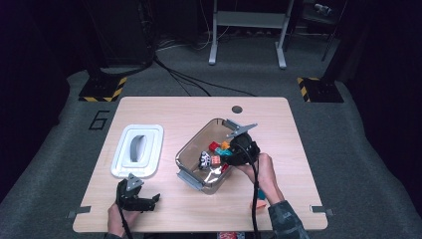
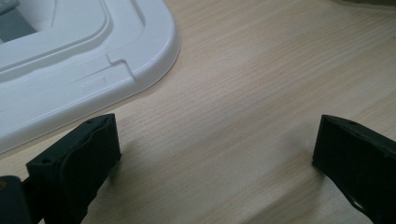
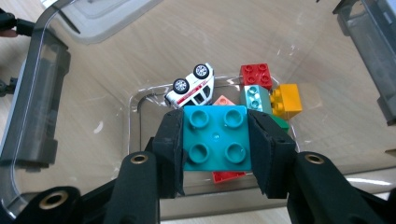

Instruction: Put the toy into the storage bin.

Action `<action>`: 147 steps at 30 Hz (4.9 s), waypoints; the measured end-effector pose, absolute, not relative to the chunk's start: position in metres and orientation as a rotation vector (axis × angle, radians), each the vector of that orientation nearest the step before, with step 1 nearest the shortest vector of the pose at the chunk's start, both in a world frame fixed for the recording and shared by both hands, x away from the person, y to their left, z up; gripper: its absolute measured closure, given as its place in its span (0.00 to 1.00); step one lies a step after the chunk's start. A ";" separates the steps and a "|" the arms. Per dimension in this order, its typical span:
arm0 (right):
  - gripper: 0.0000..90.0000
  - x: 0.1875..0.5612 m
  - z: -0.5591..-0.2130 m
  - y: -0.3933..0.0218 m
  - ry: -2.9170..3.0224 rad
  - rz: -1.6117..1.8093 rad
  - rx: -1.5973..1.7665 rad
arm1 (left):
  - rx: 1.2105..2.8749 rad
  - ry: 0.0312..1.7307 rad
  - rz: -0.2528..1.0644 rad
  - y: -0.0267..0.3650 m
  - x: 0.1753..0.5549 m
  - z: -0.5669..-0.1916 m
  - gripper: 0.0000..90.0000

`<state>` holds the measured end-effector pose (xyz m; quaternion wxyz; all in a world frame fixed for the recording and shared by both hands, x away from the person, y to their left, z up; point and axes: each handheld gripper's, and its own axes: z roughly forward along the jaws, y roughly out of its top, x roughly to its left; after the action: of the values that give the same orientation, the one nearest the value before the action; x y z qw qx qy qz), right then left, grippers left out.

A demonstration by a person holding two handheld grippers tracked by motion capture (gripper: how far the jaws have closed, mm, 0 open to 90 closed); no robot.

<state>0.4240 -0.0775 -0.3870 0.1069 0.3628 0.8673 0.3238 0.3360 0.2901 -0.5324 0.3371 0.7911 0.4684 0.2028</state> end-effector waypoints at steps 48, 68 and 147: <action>0.06 0.365 -0.447 -0.189 2.371 0.954 1.363 | 2.075 1.215 0.528 0.291 0.336 -0.532 0.01; 0.17 0.346 -0.490 -0.224 2.326 0.825 1.510 | 2.076 1.218 0.525 0.291 0.336 -0.532 0.01; 0.65 0.371 -0.475 -0.202 2.226 0.934 1.479 | 2.069 1.222 0.515 0.290 0.336 -0.532 0.01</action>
<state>0.3714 -0.2015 -0.4745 0.1545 0.5161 0.7768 0.3261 0.3359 0.2904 -0.5316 0.3355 0.7931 0.4684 0.1975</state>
